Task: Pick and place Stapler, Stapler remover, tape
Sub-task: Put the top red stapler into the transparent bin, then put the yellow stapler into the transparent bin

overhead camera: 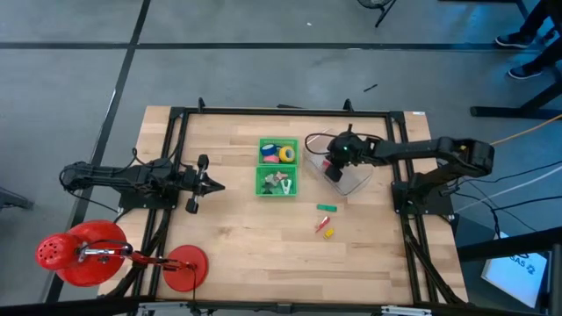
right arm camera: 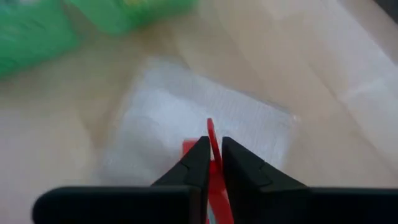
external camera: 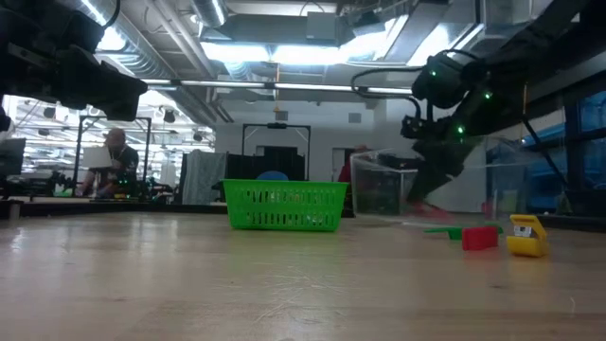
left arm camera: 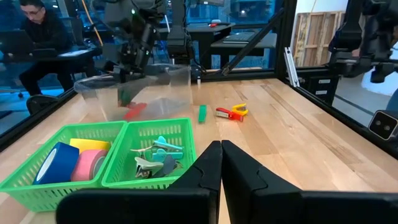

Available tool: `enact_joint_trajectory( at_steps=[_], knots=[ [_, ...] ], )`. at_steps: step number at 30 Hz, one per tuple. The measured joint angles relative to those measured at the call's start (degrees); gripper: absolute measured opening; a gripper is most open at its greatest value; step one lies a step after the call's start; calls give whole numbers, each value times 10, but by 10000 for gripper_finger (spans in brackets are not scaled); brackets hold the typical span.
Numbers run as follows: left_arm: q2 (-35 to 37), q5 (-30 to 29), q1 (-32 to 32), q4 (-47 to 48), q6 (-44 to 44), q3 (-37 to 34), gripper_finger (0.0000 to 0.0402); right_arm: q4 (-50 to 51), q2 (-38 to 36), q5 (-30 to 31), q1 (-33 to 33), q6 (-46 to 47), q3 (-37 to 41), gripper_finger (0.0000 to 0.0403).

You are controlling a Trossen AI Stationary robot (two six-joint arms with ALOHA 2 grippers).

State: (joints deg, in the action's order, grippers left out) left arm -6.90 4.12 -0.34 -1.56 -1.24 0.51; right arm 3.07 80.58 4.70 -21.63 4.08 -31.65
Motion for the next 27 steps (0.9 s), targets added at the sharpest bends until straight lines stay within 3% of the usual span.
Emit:
enact_joint_trajectory(
  at_steps=[5, 18, 27],
  knots=[
    [0, 0, 0, 0, 0, 0, 6, 31, 0, -48, 0, -5, -42, 66],
    [0, 0, 0, 0, 0, 0, 5, 229, 0, -49, 0, -98, -174, 165],
    [0, 0, 0, 0, 0, 0, 6, 356, -28, -48, 31, -106, -299, 168]
  ],
)
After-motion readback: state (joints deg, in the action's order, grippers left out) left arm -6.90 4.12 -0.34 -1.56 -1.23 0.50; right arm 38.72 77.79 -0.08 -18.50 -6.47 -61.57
